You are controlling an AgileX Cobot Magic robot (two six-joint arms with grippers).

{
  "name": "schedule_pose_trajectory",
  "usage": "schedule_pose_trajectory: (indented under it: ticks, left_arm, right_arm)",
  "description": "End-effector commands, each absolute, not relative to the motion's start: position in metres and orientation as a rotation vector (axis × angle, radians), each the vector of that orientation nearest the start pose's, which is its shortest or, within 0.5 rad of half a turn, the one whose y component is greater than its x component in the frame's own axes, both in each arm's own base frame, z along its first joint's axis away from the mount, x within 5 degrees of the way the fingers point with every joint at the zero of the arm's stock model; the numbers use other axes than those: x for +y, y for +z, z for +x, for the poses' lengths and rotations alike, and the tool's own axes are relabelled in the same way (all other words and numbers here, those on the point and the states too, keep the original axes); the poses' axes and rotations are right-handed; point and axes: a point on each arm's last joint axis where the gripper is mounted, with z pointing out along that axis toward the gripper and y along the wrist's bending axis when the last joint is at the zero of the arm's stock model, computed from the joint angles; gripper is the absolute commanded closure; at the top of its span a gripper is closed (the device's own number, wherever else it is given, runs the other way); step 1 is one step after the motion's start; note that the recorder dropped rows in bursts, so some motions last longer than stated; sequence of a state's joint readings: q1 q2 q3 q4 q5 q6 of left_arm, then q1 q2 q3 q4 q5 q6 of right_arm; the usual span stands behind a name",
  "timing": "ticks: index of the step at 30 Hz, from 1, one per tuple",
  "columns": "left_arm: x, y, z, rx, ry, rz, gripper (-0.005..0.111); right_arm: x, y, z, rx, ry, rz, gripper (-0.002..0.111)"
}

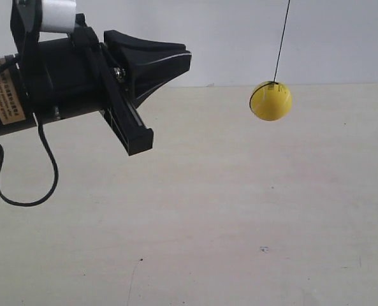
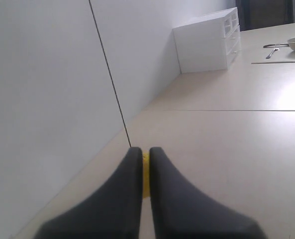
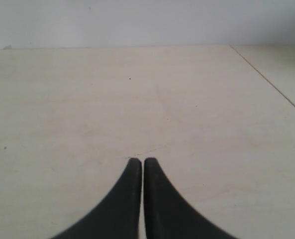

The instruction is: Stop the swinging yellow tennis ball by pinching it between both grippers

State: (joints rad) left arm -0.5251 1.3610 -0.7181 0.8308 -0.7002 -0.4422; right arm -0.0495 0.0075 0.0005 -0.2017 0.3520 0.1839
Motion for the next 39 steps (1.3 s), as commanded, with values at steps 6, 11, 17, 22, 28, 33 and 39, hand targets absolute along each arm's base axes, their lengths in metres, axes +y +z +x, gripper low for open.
schedule_pose_trajectory:
  ticks: [6, 11, 17, 22, 28, 33, 39]
  left_arm:
    - [-0.123, 0.339, 0.191, 1.572, -0.363, 0.65, 0.102]
    - [-0.065, 0.343, 0.138, 1.584, -0.274, 0.412, 0.102]
    - [-0.03, 0.288, 0.097, 1.481, -0.315, 0.174, 0.102]
    - [-0.032, 0.239, 0.068, 1.29, -0.338, 0.221, 0.102]
    - [-0.029, 0.235, 0.06, 1.28, -0.299, 0.169, 0.102]
    - [-0.025, 0.232, 0.058, 1.299, -0.256, 0.13, 0.102]
    - [-0.014, 0.224, 0.062, 1.392, -0.183, 0.016, 0.102]
  right_arm:
    - [-0.009, 0.182, 0.053, 1.824, -0.107, 0.085, 0.108]
    - [-0.009, 0.182, 0.053, 1.824, -0.107, 0.085, 0.108]
    - [-0.009, 0.182, 0.053, 1.824, -0.107, 0.085, 0.108]
    - [-0.009, 0.182, 0.053, 1.824, -0.107, 0.085, 0.108]
    - [-0.009, 0.183, 0.053, 1.817, -0.099, 0.088, 0.108]
    - [-0.008, 0.183, 0.053, 1.817, -0.091, 0.094, 0.108]
    - [-0.008, 0.183, 0.053, 1.817, -0.091, 0.094, 0.108]
